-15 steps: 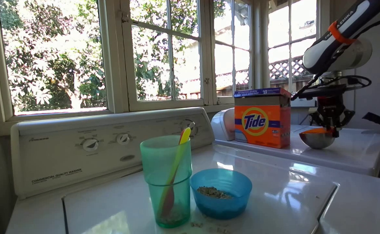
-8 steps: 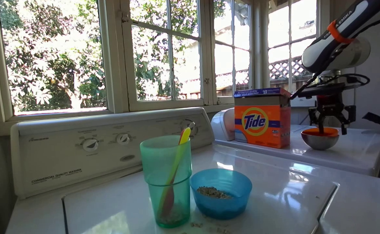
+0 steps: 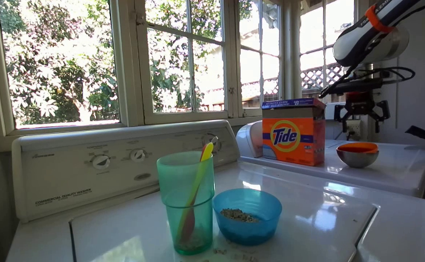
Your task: Put the knife in the green cup, stack the bowls, and then move them to the next washing machine
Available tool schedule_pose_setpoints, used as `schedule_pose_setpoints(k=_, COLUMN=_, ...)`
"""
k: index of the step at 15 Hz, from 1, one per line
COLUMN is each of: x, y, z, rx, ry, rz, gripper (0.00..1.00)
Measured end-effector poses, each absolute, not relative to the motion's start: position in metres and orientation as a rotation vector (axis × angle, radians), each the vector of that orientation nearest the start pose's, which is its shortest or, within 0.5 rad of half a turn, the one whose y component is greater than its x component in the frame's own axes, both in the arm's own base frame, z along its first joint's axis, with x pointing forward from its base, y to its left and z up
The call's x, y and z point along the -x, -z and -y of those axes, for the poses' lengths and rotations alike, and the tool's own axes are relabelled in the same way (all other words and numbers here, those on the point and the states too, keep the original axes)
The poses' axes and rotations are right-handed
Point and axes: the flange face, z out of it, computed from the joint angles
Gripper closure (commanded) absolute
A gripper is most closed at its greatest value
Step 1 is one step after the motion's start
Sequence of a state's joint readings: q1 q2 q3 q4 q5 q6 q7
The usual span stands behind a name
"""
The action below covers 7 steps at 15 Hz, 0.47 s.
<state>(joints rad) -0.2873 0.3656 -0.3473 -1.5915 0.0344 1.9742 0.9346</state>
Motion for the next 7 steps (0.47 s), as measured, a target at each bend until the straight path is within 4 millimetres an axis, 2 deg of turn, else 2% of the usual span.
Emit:
schedule_pose_setpoints(k=4, x=-0.546, y=-0.47, z=0.358, rx=2.519, ry=0.081, rz=-1.984, gripper=0.0)
schedule_pose_setpoints(k=7, x=-0.531, y=-0.486, z=0.354, rx=2.662, ry=0.021, rz=-1.767, gripper=0.0)
